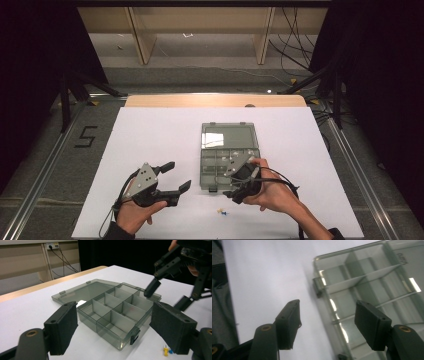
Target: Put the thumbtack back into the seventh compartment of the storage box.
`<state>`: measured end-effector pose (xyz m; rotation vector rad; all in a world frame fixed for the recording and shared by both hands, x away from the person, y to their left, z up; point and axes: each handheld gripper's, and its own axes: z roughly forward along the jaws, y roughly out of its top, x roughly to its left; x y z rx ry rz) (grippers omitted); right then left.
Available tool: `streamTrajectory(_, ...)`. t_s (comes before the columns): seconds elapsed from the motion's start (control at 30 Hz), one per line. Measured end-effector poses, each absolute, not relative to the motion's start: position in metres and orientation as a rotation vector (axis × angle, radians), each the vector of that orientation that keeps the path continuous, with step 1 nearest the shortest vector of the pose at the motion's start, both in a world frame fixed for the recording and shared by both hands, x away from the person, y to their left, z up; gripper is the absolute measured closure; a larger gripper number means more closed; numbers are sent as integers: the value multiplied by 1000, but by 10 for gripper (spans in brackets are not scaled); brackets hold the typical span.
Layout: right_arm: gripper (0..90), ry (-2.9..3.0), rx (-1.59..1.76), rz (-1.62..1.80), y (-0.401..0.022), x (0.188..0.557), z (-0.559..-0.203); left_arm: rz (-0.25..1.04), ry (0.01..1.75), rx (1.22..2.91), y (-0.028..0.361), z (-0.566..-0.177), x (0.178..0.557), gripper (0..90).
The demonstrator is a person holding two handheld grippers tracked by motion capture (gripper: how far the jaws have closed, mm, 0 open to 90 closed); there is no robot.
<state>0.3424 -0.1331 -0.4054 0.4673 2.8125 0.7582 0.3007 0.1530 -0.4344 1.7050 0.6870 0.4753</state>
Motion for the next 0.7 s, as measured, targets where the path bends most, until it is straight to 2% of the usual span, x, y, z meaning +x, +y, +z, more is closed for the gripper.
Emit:
streamTrajectory(0.33, 383, 2888, 383, 728, -125, 318, -418, 473, 695, 1700, 154, -434, 301, 211)
streamTrajectory(0.7, 388, 2952, 357, 705, -120, 307, -430, 471, 689, 1693, 153, -435, 301, 211)
